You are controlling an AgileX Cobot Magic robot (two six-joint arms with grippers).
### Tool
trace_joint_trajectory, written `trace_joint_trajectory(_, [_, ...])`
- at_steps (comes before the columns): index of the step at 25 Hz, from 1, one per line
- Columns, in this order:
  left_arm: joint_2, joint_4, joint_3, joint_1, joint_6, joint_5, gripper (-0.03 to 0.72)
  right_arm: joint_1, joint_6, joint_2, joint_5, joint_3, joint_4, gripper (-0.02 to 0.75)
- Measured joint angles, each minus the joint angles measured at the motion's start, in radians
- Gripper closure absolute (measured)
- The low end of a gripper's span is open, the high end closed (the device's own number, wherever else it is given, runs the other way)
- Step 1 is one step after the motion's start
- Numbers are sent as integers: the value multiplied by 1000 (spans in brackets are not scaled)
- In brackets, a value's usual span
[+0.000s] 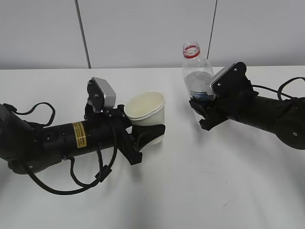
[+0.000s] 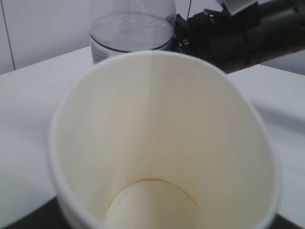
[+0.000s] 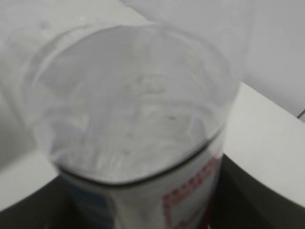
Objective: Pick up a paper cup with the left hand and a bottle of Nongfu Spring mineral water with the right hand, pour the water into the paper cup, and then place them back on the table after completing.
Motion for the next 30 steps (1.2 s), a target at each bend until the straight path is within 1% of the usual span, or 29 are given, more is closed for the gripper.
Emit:
trace_joint_trajectory(3, [0,9,0,0,0,4,321,0,-49,0,12,-20,-10,295])
trace_joint_trajectory(8, [0,25,-1,0,-3,49,321,20,-209,0,25,-45,-25,295])
trace_joint_trajectory(12, [1,33,-1,0,-3,79,321,35,-296,0,50,-63,-33,295])
trace_joint_trajectory(24, [2,35,-1,0,-3,114,321,36,-530,0,75,-100,-36,295])
trace_joint_trajectory(27, [2,37,-1,0,-3,115,321,36,-581,0,83,-111,-30,295])
trace_joint_trajectory(30, [2,45,-1,0,-3,117,321,36,-657,0,85,-111,6,295])
